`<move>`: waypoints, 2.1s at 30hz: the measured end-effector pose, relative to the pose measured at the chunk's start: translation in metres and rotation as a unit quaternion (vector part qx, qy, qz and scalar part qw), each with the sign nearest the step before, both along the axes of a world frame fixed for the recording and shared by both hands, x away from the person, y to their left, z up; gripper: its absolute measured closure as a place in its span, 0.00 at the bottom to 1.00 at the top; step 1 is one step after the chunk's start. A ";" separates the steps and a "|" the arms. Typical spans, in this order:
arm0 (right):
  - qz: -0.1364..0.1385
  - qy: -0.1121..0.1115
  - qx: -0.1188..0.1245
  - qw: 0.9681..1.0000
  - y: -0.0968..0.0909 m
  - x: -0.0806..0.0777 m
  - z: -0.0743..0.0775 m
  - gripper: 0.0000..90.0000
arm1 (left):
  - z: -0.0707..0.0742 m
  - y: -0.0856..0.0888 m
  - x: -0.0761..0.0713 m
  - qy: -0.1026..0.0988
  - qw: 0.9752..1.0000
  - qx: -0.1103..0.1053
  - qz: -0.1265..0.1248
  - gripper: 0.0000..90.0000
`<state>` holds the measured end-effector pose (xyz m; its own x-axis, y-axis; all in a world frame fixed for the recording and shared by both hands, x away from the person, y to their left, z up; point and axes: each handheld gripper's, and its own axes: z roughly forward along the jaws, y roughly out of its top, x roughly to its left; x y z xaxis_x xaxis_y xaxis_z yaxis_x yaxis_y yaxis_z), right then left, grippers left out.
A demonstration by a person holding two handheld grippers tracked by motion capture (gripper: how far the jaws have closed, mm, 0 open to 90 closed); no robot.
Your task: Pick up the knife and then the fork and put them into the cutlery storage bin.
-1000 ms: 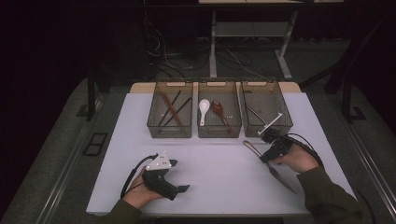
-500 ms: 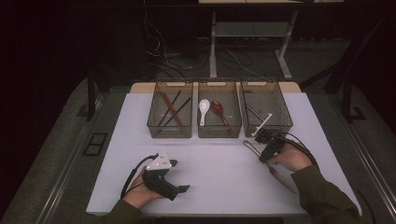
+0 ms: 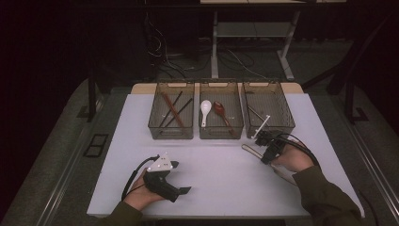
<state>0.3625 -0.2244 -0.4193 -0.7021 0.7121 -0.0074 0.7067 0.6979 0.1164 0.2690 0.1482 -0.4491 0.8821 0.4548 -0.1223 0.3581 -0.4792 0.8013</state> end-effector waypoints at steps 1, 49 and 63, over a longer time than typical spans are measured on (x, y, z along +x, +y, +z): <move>0.000 -0.001 0.002 1.000 -0.001 0.000 0.000 0.89 | 0.000 0.000 0.000 0.000 1.000 0.000 -0.001 0.00; -0.061 -0.219 0.273 0.935 -0.087 -0.009 0.079 0.89 | 0.002 0.009 0.005 0.000 0.999 -0.029 0.015 0.00; -0.091 -0.285 0.305 0.904 -0.093 0.023 0.133 0.89 | 0.002 0.010 0.005 -0.003 0.999 -0.031 0.017 0.00</move>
